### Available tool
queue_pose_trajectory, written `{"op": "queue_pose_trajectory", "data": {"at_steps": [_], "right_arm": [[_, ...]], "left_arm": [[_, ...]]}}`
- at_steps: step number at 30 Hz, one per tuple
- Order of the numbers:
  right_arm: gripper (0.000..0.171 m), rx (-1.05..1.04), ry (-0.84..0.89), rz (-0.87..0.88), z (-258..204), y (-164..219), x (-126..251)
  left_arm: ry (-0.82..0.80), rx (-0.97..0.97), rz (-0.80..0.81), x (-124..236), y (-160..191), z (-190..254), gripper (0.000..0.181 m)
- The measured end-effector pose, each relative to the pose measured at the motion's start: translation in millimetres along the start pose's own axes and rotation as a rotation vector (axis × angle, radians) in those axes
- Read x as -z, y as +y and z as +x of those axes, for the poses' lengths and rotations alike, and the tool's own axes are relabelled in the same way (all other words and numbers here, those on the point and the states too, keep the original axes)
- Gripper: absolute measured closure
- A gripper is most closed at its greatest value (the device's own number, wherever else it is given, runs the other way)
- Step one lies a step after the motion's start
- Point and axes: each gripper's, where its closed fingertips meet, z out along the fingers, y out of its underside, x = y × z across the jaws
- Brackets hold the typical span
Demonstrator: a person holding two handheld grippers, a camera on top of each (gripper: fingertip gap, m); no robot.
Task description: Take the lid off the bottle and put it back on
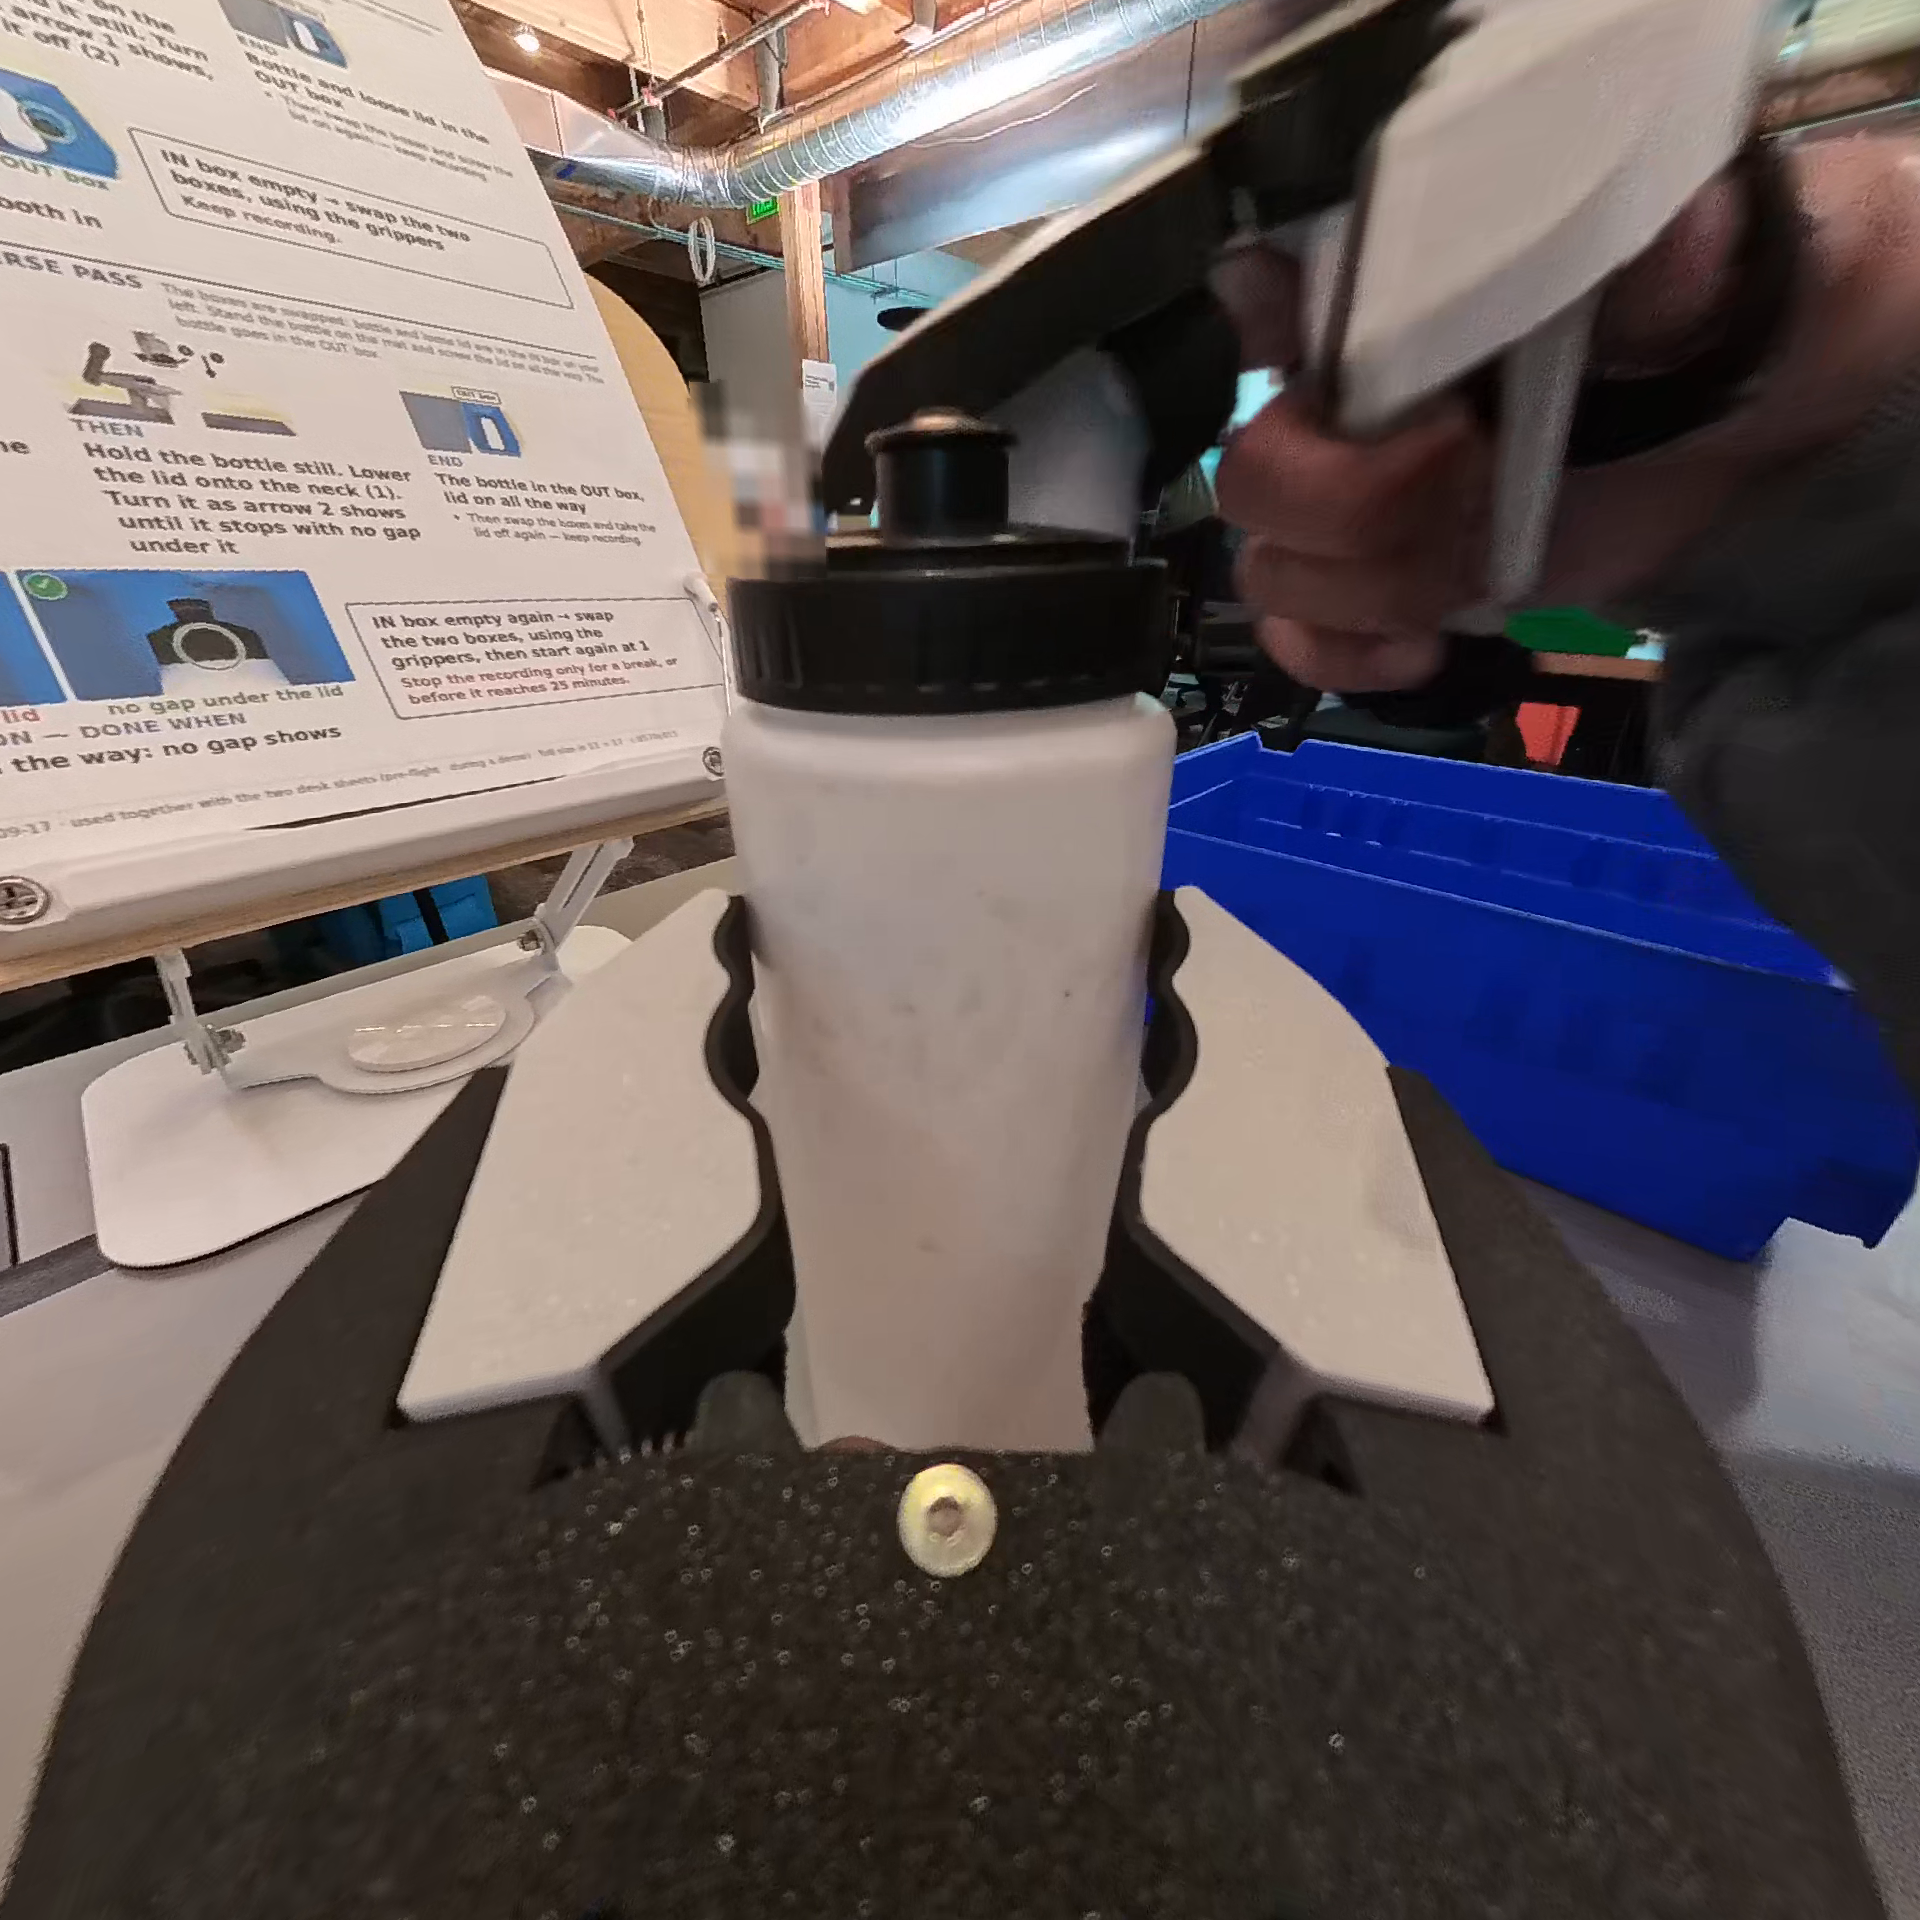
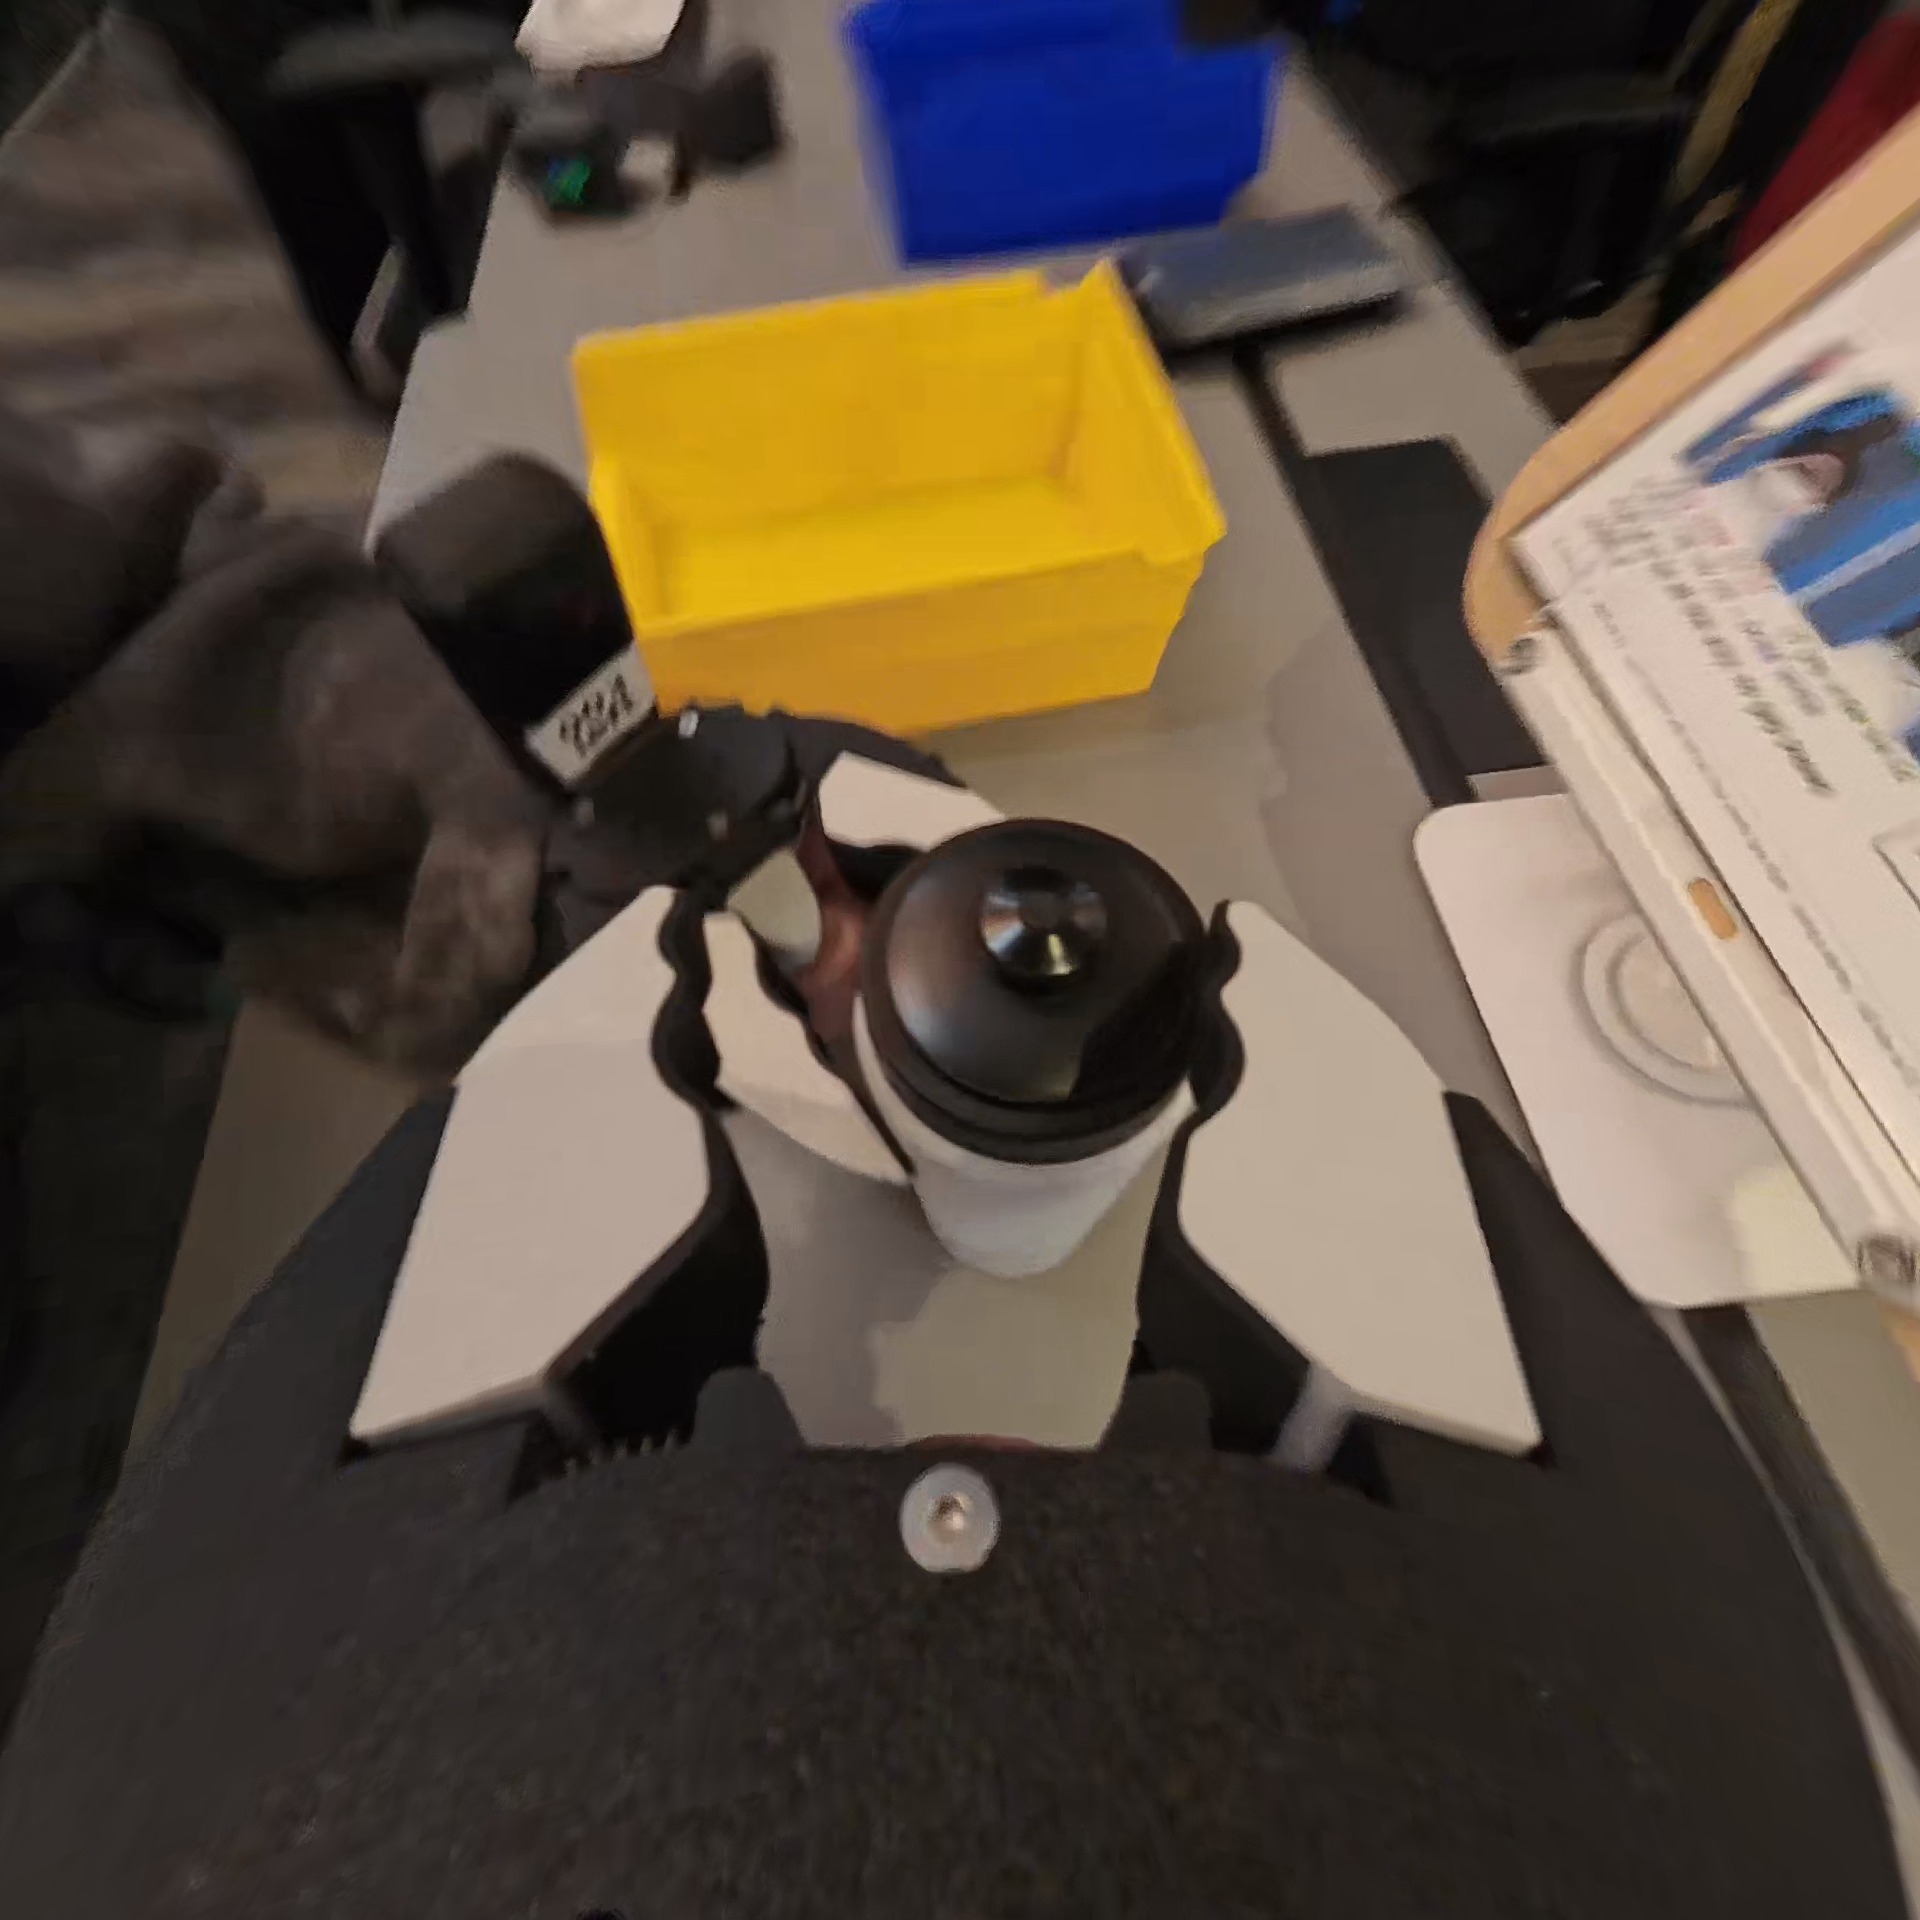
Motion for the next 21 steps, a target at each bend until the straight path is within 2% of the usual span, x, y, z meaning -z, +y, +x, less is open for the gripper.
{"op": "queue_pose_trajectory", "data": {"at_steps": [4,7,11,12,14,18,21], "right_arm": [[0.07,-0.197,0.413,0.269,-0.9,-3.4,12.2],[0.072,-0.286,0.65,0.452,-5.7,4.2,15.2],[0.075,-0.336,0.852,0.492,10.0,14.9,8.7],[0.079,-0.331,0.86,0.465,14.3,16.2,4.4],[0.099,-0.343,0.827,0.416,19.9,19.5,-1.9],[0.101,-0.279,0.648,0.299,19.3,20.7,-4.0],[0.101,-0.2,0.379,0.173,16.7,22.7,-5.1]], "left_arm": [[-0.002,-0.006,0.0,-0.7,0.3,1.8,0.108],[-0.006,-0.003,-0.001,-0.3,0.4,1.4,0.108],[-0.007,0.0,-0.002,0.4,0.6,1.3,0.108],[-0.006,-0.004,-0.003,0.3,0.7,1.9,0.108],[-0.009,-0.015,-0.005,0.2,1.0,2.7,0.108],[-0.005,-0.009,-0.007,0.3,1.2,2.1,0.108],[0.006,-0.007,-0.007,-0.1,1.3,3.2,0.108]]}}
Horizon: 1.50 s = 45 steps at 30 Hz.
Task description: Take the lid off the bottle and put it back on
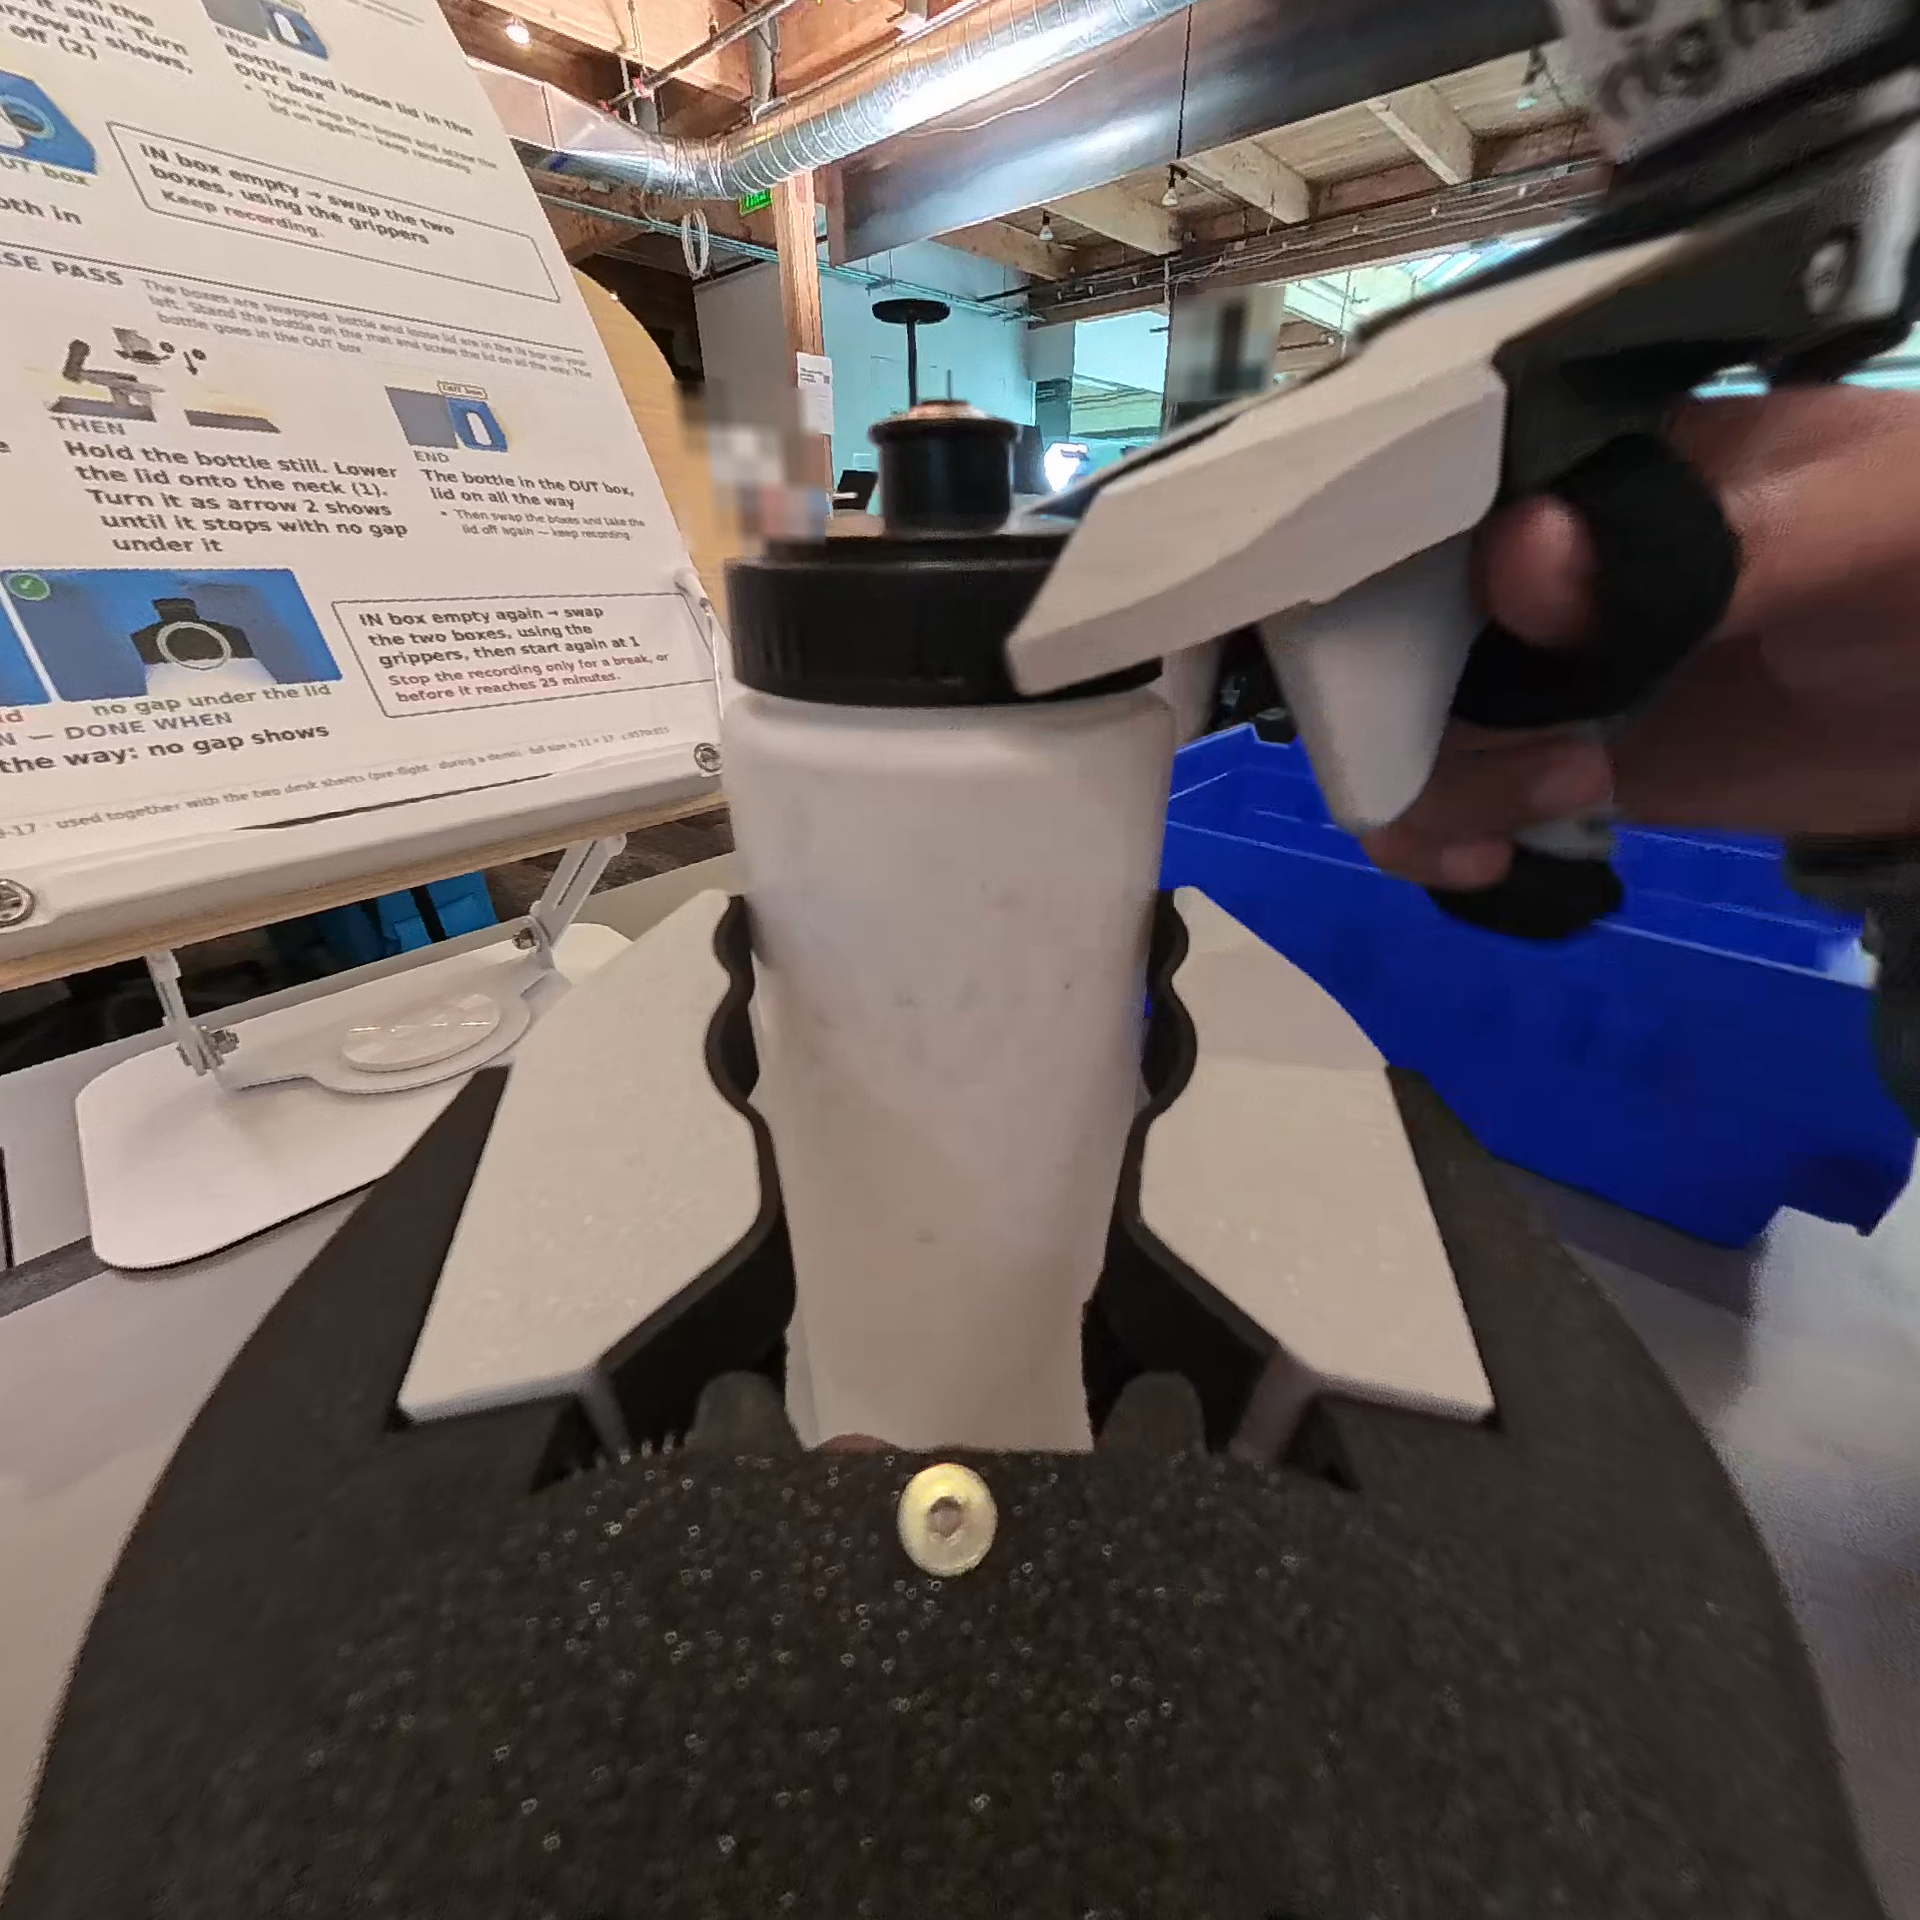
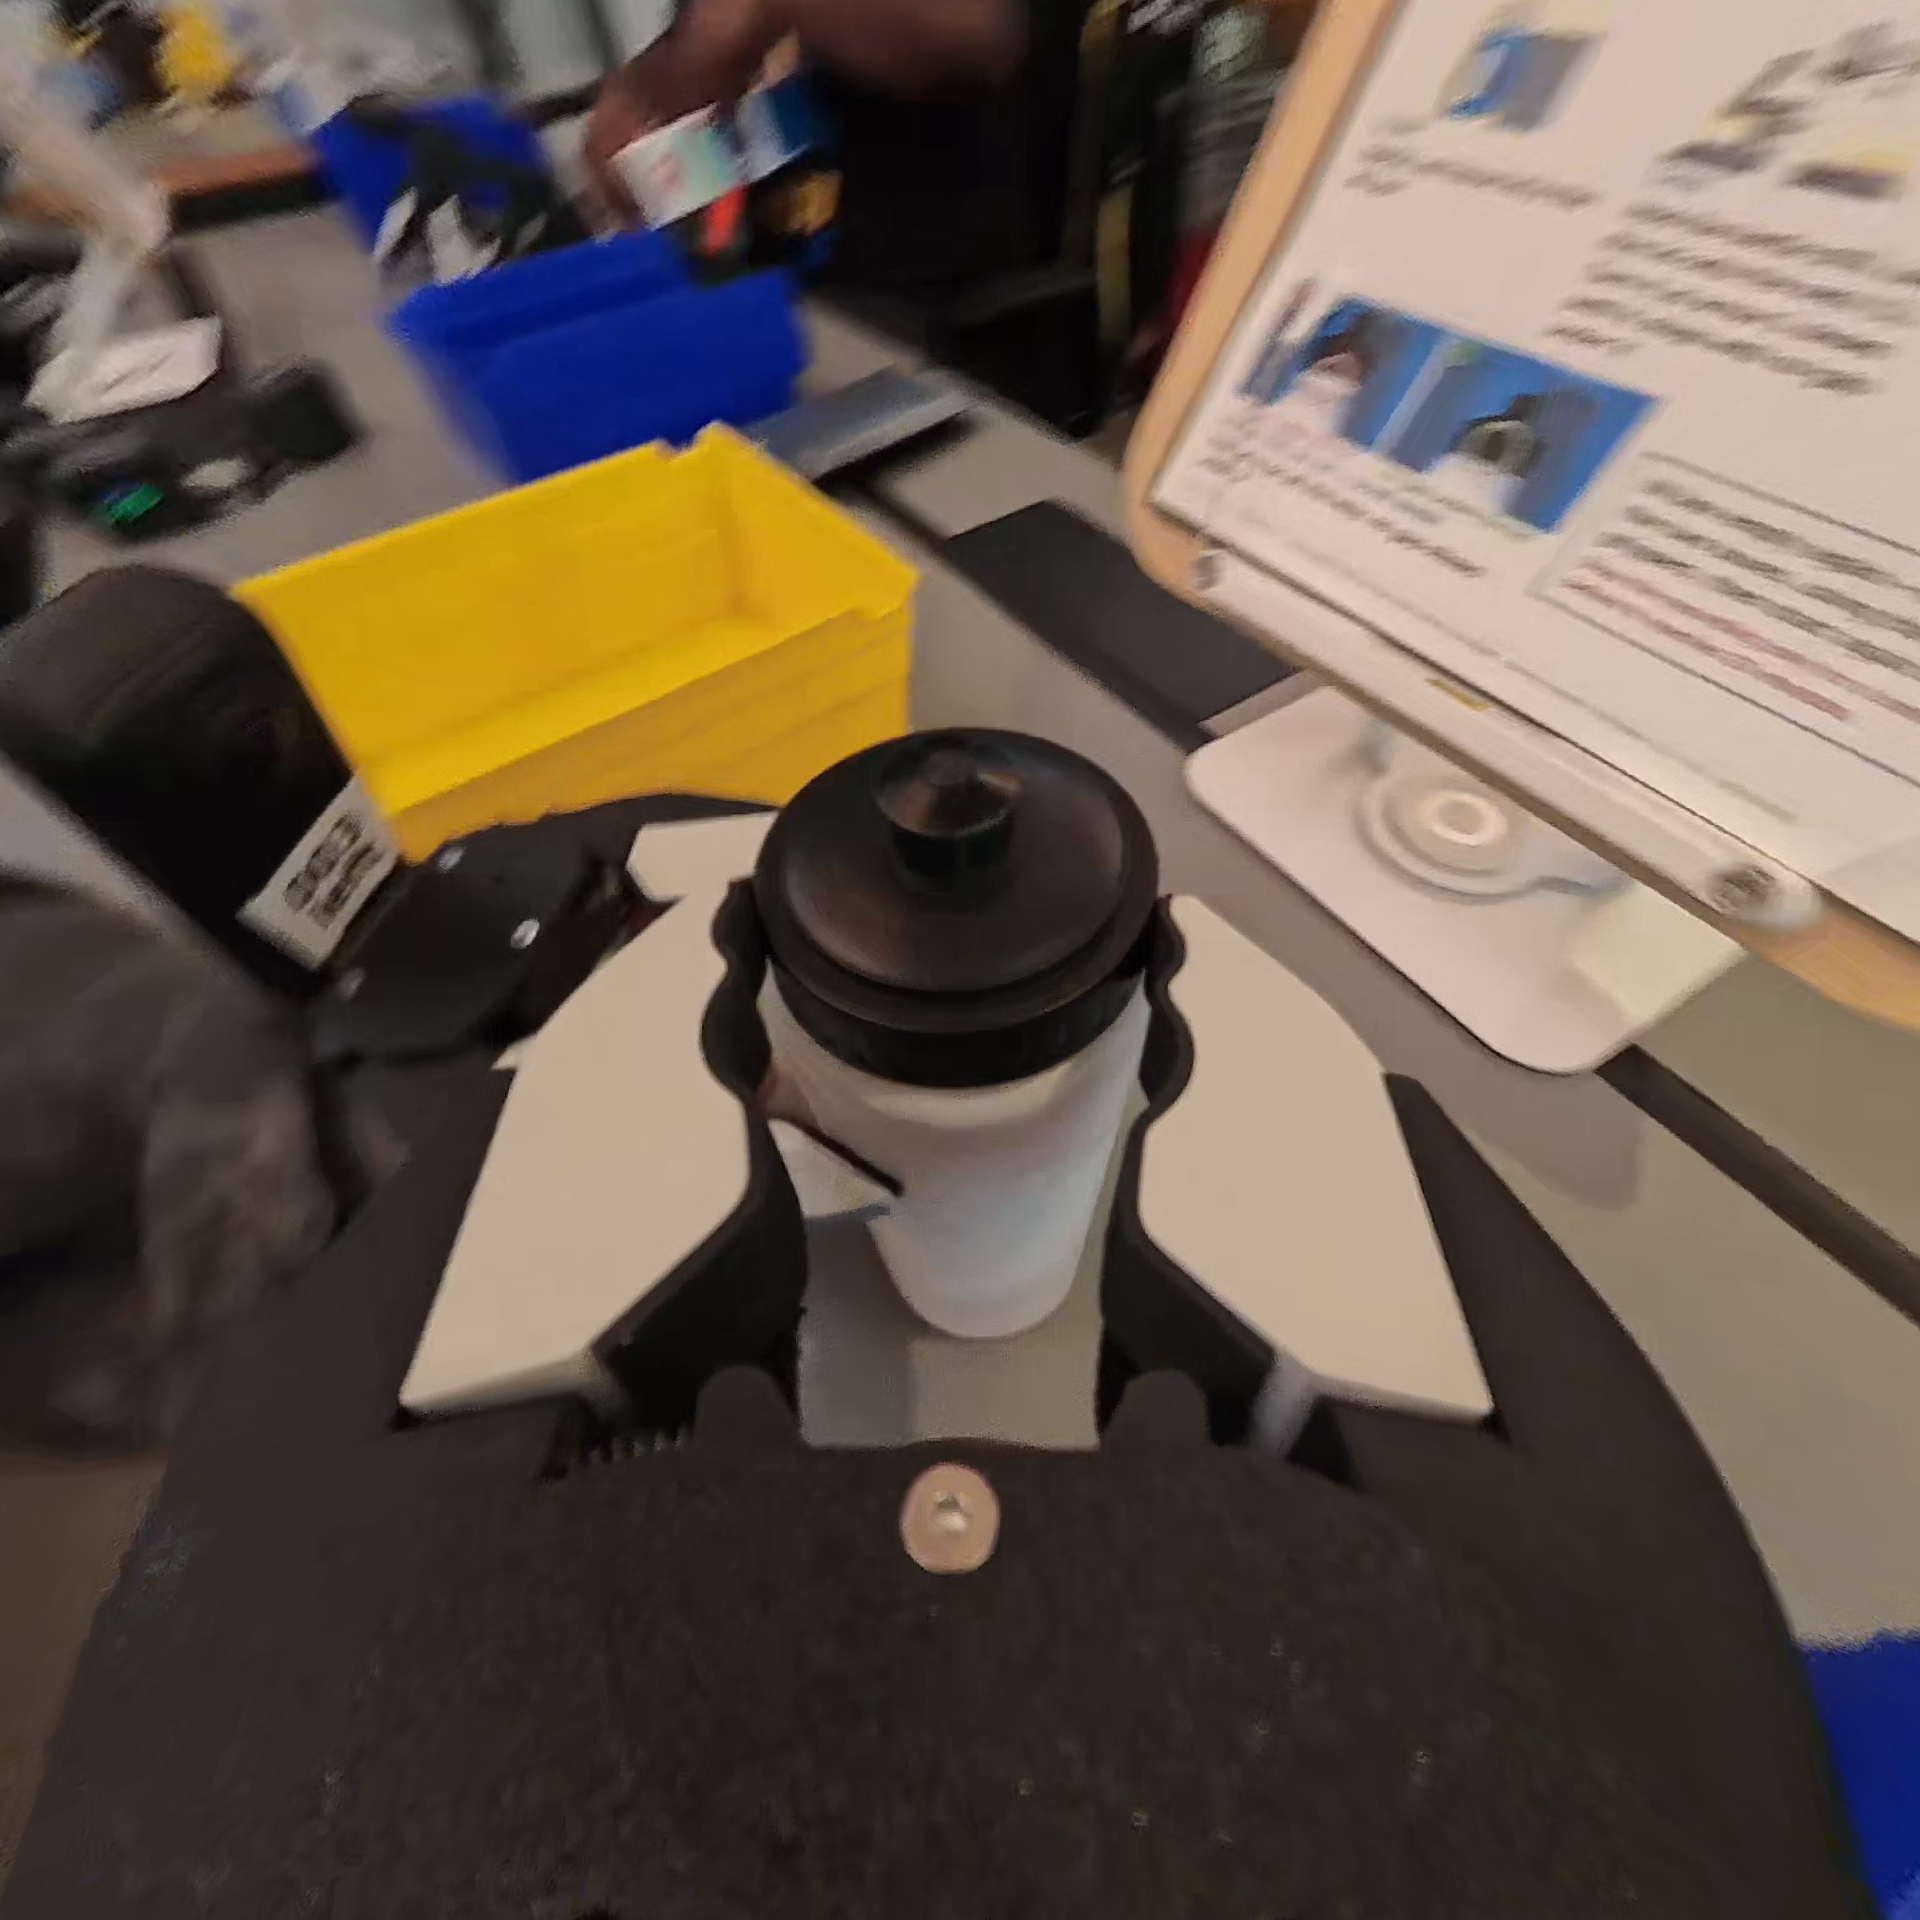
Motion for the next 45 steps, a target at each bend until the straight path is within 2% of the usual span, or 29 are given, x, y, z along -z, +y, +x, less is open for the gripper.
{"op": "queue_pose_trajectory", "data": {"at_steps": [4,6,8,11,13,15,16,21,24,28,29,30,33,36,41,45], "right_arm": [[0.101,0.167,-0.391,-0.177,-3.3,5.6,8.5],[0.103,0.242,-0.534,-0.228,-1.0,6.7,12.3],[0.105,0.275,-0.613,-0.264,1.6,6.1,12.2],[0.105,0.287,-0.605,-0.284,1.0,4.3,9.2],[0.1,0.276,-0.504,-0.232,-0.5,-0.2,11.3],[0.072,0.172,-0.347,-0.138,-4.9,-12.6,17.4],[0.069,0.108,-0.259,-0.075,-7.6,-18.4,21.7],[0.072,-0.143,0.241,0.251,-13.2,-19.1,42.0],[0.076,-0.258,0.372,0.414,-21.9,-17.6,37.2],[0.084,-0.169,0.558,0.269,-0.5,-4.4,14.0],[0.093,-0.168,0.563,0.24,4.2,-2.2,10.1],[0.102,-0.177,0.524,0.217,3.9,-0.9,4.6],[0.102,-0.121,0.426,0.136,3.4,0.5,3.9],[0.102,-0.068,0.182,0.063,2.5,2.1,4.1],[0.103,0.144,-0.257,-0.153,1.7,7.0,9.6],[0.107,0.307,-0.519,-0.287,6.6,8.4,13.0]], "left_arm": [[0.029,-0.005,0.001,-0.8,0.2,5.8,0.109],[0.028,-0.002,0.003,-0.3,0.2,5.1,0.108],[0.022,0.007,0.002,-0.4,0.1,2.2,0.109],[0.026,0.012,0.001,0.1,0.5,1.2,0.109],[0.021,0.001,-0.002,-0.8,0.9,2.6,0.109],[0.021,0.002,-0.001,-0.9,0.9,2.6,0.109],[0.02,0.002,-0.001,-0.9,1.0,2.7,0.109],[0.016,-0.002,-0.002,-1.0,1.2,3.1,0.109],[0.014,0.0,-0.003,-0.8,1.4,3.0,0.109],[0.014,0.0,-0.005,-0.6,1.5,2.7,0.109],[0.013,-0.001,-0.005,-0.6,1.5,2.7,0.109],[0.009,0.0,-0.005,-0.5,1.6,2.0,0.109],[0.01,-0.005,-0.007,-0.4,1.7,2.3,0.109],[0.006,-0.016,-0.011,-0.9,2.3,2.4,0.109],[0.009,-0.033,-0.014,-1.3,3.1,4.2,0.11],[0.004,-0.014,-0.011,-0.9,3.1,0.5,0.11]]}}
